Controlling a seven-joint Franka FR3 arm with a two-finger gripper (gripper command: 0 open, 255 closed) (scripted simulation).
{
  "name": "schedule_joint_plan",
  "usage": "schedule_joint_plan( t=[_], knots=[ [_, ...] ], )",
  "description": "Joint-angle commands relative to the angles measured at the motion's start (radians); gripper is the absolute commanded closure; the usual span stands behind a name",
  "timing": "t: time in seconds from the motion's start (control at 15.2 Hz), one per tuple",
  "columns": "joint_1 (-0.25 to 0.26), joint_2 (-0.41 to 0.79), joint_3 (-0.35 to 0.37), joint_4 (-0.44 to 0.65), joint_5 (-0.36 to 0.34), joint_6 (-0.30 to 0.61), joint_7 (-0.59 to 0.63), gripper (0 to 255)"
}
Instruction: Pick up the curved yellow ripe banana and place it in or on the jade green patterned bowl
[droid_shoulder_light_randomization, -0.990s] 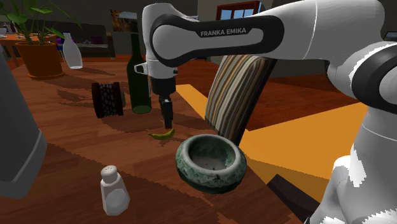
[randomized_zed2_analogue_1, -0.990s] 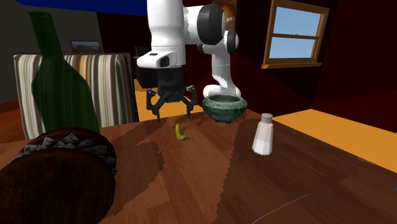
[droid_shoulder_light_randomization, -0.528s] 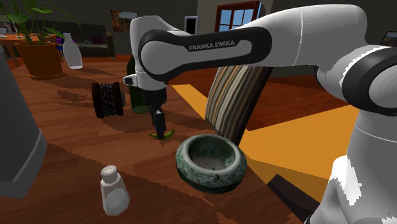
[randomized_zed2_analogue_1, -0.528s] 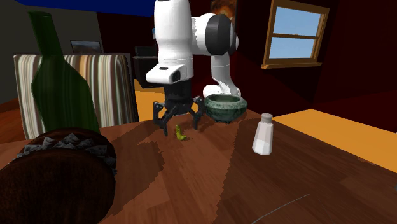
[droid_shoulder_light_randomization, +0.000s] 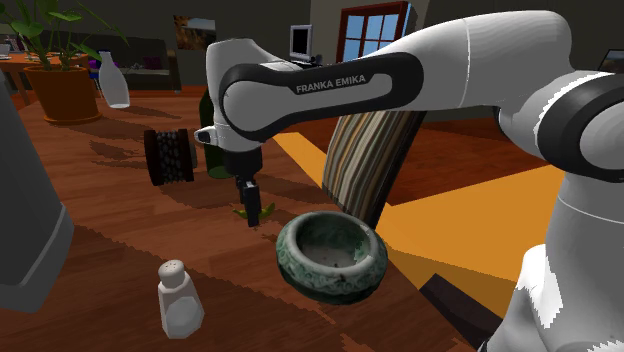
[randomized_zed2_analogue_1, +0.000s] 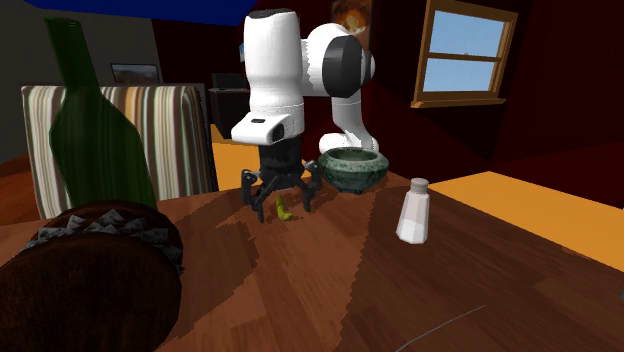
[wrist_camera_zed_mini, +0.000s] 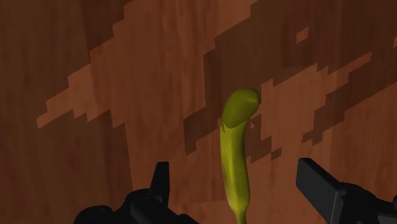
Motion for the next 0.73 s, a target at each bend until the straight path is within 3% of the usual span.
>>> schedule_joint_plan(
  t=[0.0, 0.07, 0.13, 0.66],
  knots=[
    [0.000, 0.000, 0.000, 0.000, 0.000, 0.000, 0.000, 0],
    [0.000, 0.000, 0.000, 0.000, 0.000, 0.000, 0.000, 0],
    [0.000, 0.000, 0.000, 0.000, 0.000, 0.000, 0.000, 255],
    [0.000, 0.000, 0.000, 0.000, 0.000, 0.000, 0.000, 255]
  ],
)
